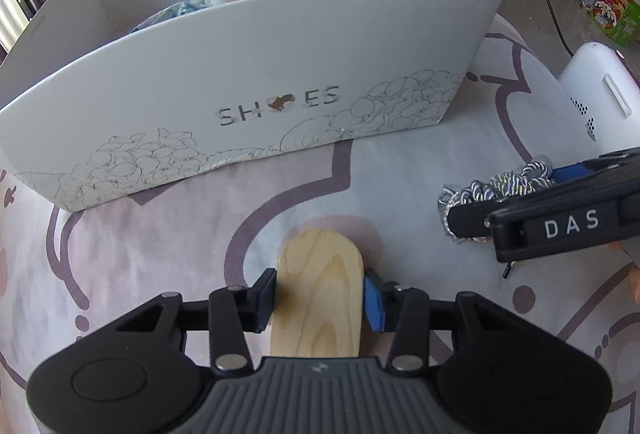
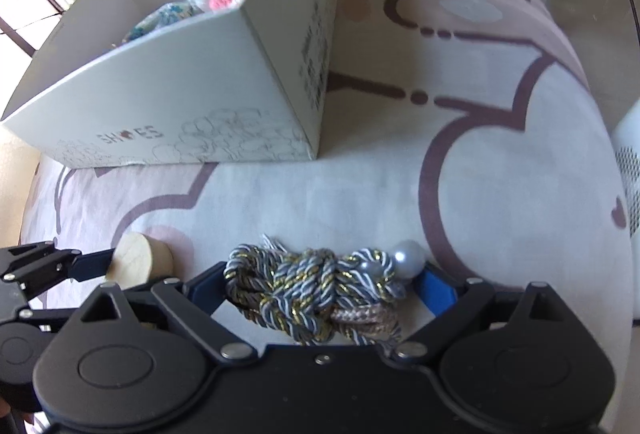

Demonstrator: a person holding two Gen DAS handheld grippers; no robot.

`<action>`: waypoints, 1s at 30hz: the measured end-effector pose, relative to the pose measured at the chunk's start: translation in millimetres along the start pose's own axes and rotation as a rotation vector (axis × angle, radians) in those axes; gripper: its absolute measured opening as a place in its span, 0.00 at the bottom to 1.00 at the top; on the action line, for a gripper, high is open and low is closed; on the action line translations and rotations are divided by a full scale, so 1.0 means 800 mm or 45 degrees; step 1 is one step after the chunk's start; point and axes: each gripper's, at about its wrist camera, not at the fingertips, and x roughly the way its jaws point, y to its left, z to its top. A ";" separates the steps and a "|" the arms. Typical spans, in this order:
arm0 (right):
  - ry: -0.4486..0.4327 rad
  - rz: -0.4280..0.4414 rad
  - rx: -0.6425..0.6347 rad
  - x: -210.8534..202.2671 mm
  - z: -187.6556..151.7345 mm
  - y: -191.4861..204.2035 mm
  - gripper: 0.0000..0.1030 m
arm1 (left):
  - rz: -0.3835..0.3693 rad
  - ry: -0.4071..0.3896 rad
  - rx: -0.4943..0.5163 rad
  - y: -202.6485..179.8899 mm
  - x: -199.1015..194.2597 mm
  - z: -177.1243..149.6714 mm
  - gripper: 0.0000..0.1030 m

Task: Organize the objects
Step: 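Lift the wooden block with the left tool while the right tool lifts the rope over the box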

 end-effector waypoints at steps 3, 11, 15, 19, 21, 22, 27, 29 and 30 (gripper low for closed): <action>0.009 -0.014 -0.035 -0.001 0.000 0.005 0.93 | -0.006 0.011 -0.011 0.007 -0.005 0.000 0.44; -0.027 -0.030 -0.065 -0.030 0.001 0.010 0.85 | -0.002 -0.066 -0.026 0.018 -0.053 0.016 0.43; -0.094 -0.016 -0.038 -0.060 0.008 0.014 0.83 | -0.005 -0.118 -0.030 0.026 -0.084 0.025 0.43; -0.141 0.001 -0.010 -0.085 0.010 0.018 0.83 | -0.014 -0.151 -0.035 0.029 -0.107 0.028 0.43; -0.151 0.012 0.005 -0.095 0.010 0.021 0.83 | -0.018 -0.166 -0.037 0.032 -0.119 0.026 0.43; -0.157 0.021 0.012 -0.100 0.010 0.022 0.83 | -0.018 -0.174 -0.036 0.033 -0.125 0.026 0.43; -0.225 0.068 0.027 -0.129 0.010 0.036 0.83 | -0.012 -0.222 -0.045 0.043 -0.157 0.020 0.43; -0.246 0.087 0.029 -0.140 0.009 0.043 0.83 | -0.010 -0.238 -0.052 0.049 -0.170 0.019 0.43; -0.257 0.097 0.028 -0.145 0.008 0.048 0.83 | -0.007 -0.247 -0.055 0.051 -0.176 0.018 0.43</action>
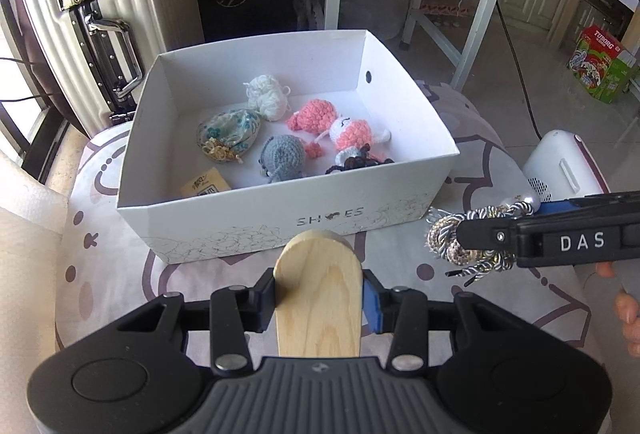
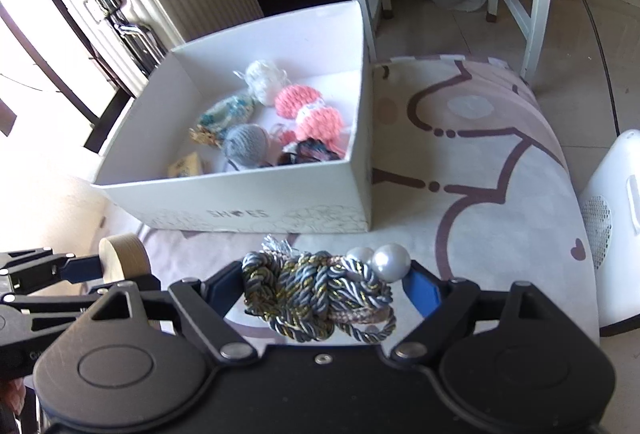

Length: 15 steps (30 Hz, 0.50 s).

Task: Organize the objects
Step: 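Lift the wooden block with the left tool while the right tool lifts the rope over the box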

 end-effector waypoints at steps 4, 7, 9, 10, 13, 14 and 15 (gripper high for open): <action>-0.049 0.018 -0.032 -0.020 -0.002 0.020 0.83 | 0.014 -0.042 -0.010 0.011 -0.024 0.004 0.43; -0.093 0.030 -0.053 -0.037 -0.004 0.035 0.83 | 0.025 -0.078 -0.028 0.020 -0.041 0.008 0.43; -0.129 0.033 -0.074 -0.048 -0.004 0.045 0.83 | 0.034 -0.100 -0.042 0.025 -0.051 0.010 0.43; -0.147 0.031 -0.087 -0.053 -0.005 0.049 0.83 | 0.040 -0.113 -0.054 0.028 -0.055 0.010 0.43; -0.190 0.029 -0.122 -0.066 -0.008 0.062 0.83 | 0.042 -0.139 -0.082 0.036 -0.067 0.009 0.43; -0.196 0.033 -0.124 -0.069 -0.010 0.065 0.83 | 0.042 -0.146 -0.088 0.038 -0.069 0.008 0.43; -0.203 0.036 -0.126 -0.073 -0.011 0.068 0.83 | 0.044 -0.152 -0.092 0.040 -0.072 0.008 0.43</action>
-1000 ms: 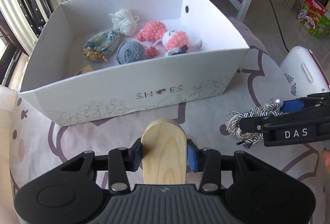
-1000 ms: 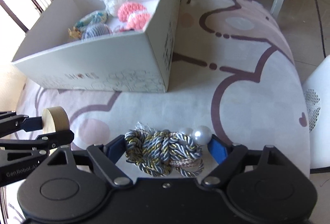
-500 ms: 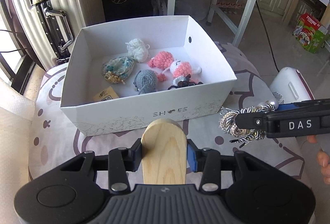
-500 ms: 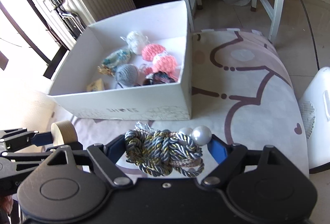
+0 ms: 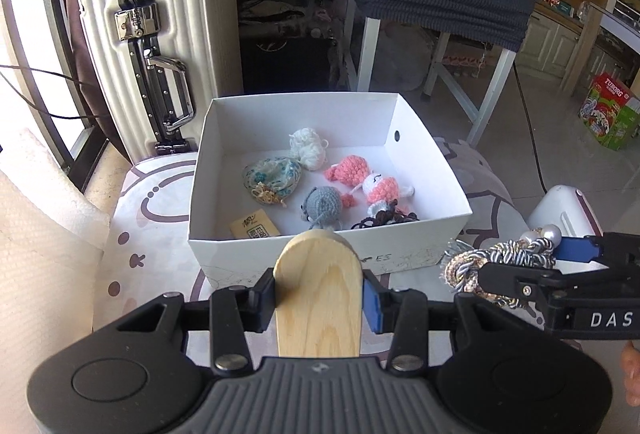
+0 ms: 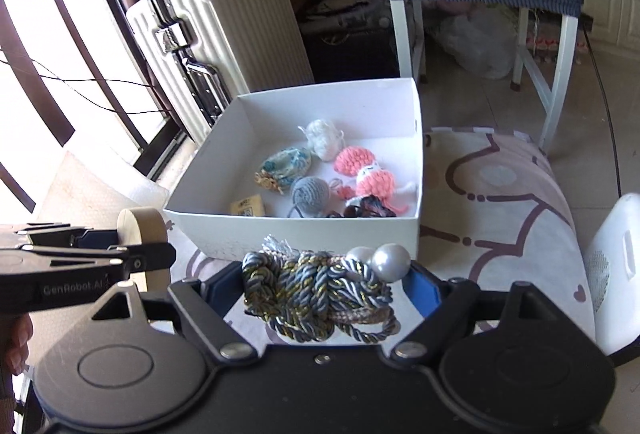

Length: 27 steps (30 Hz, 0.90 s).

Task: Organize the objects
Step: 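Lift the wooden block with the left tool while the right tool lifts the rope over the box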

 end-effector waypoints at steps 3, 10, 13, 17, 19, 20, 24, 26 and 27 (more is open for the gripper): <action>-0.025 0.001 -0.011 -0.008 0.001 0.007 0.83 | -0.001 -0.017 -0.010 0.005 -0.006 0.001 0.43; -0.094 -0.019 -0.009 -0.019 0.015 0.012 0.83 | 0.007 -0.068 -0.015 0.015 -0.012 0.018 0.43; -0.115 -0.030 -0.005 -0.019 0.025 0.008 0.83 | 0.016 -0.084 -0.023 0.020 -0.005 0.031 0.43; -0.132 -0.048 -0.006 -0.013 0.041 0.001 0.83 | 0.030 -0.114 -0.026 0.026 0.009 0.053 0.43; -0.144 -0.054 -0.001 -0.007 0.053 -0.002 0.83 | 0.038 -0.130 -0.020 0.028 0.018 0.067 0.43; -0.149 -0.057 0.000 -0.002 0.060 -0.004 0.83 | 0.042 -0.139 -0.016 0.029 0.023 0.074 0.43; -0.175 -0.081 0.008 0.021 0.093 -0.008 0.83 | 0.054 -0.160 -0.011 0.038 0.049 0.100 0.43; -0.183 -0.088 0.015 0.036 0.108 -0.010 0.83 | 0.049 -0.162 -0.019 0.042 0.063 0.110 0.43; -0.185 -0.086 0.021 0.043 0.115 -0.011 0.83 | 0.045 -0.163 -0.023 0.044 0.070 0.113 0.43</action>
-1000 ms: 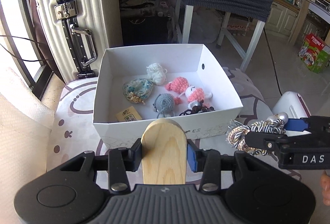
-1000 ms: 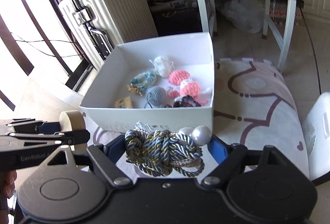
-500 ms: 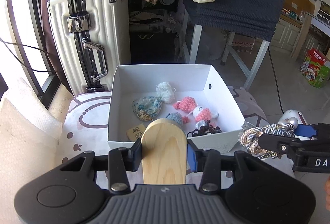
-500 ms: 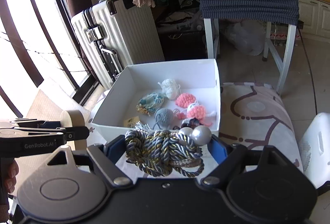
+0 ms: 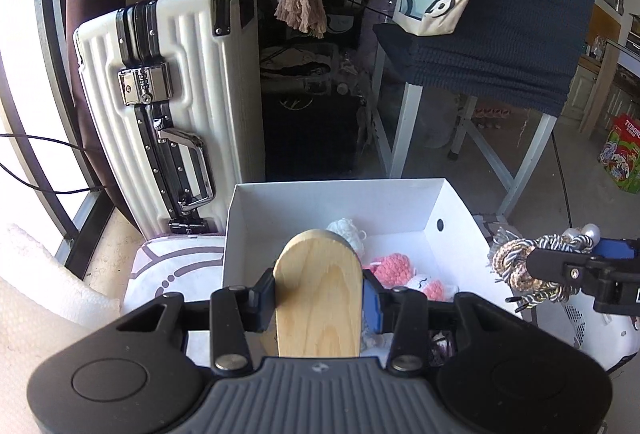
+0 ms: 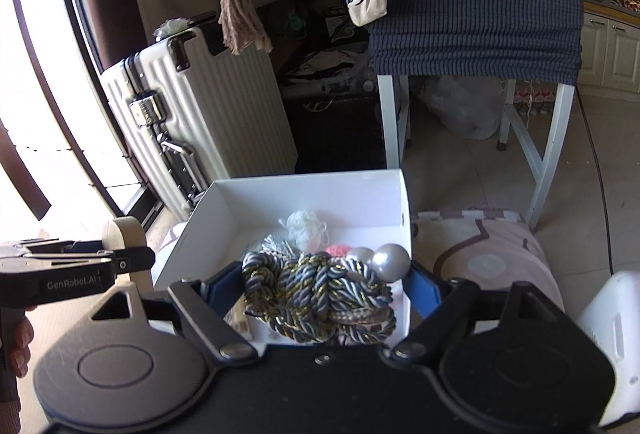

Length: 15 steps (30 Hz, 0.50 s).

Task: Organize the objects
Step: 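Lift the wooden block with the left tool while the right tool lifts the rope over the box, then lower the rope into the box and open the right tool while the left tool lowers the block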

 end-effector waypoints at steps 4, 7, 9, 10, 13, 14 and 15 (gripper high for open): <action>0.008 0.000 0.007 0.033 0.016 -0.001 0.83 | -0.026 0.004 -0.015 0.006 0.032 0.004 0.43; 0.017 -0.008 0.007 0.057 0.023 -0.001 0.83 | -0.048 0.010 -0.035 0.012 0.053 0.003 0.43; 0.025 -0.015 0.016 0.071 0.027 -0.002 0.83 | -0.059 0.015 -0.046 0.017 0.066 0.001 0.43; 0.028 -0.023 0.023 0.080 0.028 -0.004 0.83 | -0.064 0.018 -0.050 0.020 0.072 -0.001 0.43; 0.037 -0.053 0.068 0.103 0.033 -0.010 0.83 | -0.080 0.035 -0.052 0.024 0.090 -0.002 0.43; 0.041 -0.063 0.093 0.111 0.033 -0.012 0.83 | -0.086 0.036 -0.052 0.025 0.095 -0.003 0.43; 0.046 -0.074 0.124 0.119 0.034 -0.015 0.83 | -0.095 0.038 -0.050 0.026 0.100 -0.003 0.43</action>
